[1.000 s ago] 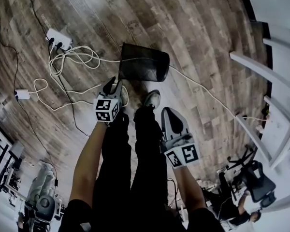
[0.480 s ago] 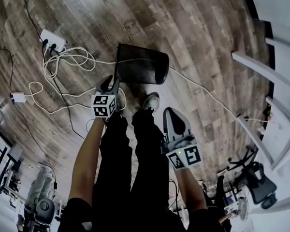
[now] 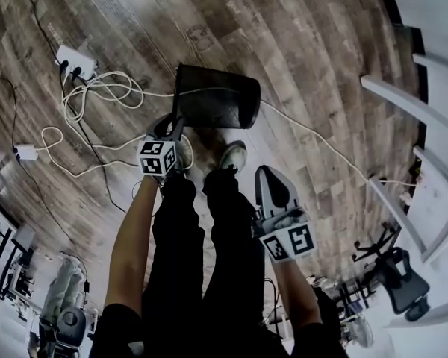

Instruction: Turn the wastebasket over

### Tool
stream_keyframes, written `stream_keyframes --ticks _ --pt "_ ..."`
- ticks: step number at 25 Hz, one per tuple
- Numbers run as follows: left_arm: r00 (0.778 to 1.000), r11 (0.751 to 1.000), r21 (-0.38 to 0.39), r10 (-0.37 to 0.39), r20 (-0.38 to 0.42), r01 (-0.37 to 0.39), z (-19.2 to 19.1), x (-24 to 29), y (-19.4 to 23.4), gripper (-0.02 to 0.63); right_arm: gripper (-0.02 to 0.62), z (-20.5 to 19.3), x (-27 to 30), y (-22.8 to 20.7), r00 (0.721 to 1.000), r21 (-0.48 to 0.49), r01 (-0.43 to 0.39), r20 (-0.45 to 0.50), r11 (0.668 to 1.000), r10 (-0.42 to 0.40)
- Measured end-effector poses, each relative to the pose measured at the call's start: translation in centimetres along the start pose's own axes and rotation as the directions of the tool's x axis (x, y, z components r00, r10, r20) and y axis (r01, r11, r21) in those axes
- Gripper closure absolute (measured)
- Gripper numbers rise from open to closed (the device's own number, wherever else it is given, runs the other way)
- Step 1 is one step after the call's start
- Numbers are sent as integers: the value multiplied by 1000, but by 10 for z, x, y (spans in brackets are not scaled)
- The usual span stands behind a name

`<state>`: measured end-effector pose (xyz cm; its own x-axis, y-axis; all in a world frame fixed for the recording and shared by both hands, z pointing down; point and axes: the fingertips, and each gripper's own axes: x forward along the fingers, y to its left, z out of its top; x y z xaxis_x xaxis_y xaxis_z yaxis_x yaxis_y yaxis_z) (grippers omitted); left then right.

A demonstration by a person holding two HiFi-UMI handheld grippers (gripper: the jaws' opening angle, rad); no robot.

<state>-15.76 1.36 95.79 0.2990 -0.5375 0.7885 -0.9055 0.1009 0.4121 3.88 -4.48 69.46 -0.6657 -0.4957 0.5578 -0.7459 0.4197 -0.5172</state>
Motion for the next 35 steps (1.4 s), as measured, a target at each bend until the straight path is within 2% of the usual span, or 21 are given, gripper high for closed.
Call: stream_keyframes --ticks 5,10,13,17,22,25,28,35 --pt "1000 1000 3 1 12 -1 2 1 1 471 563 1 -1 -1 1000 8 -3 6 1000 3" --pt "1000 1000 23 -10 -24 11 -3 -4 -3 505 563 5 -7 2 1000 34 -3 15 999 3" --pt "998 1000 0 -28 -48 28 -10 -11 -9 525 563 9 -13 7 1000 43 1 18 999 -2" --pt "995 999 -10 -36 -89 35 -19 -20 -22 532 563 18 -25 14 1000 50 9 19 999 -10" --pt "995 999 -13 -37 -93 36 -13 -31 -46 543 563 32 -45 20 999 63 23 22 998 -25" --pt "992 995 86 -41 -122 51 -7 -34 -61 548 563 39 -55 23 999 72 35 25 997 -37" --pt "987 978 192 -52 -150 81 -2 -38 -75 548 563 44 -64 26 999 78 43 29 996 -45" --pt "981 958 274 -36 -189 88 6 -49 -83 549 563 51 -81 33 998 90 52 39 995 -56"
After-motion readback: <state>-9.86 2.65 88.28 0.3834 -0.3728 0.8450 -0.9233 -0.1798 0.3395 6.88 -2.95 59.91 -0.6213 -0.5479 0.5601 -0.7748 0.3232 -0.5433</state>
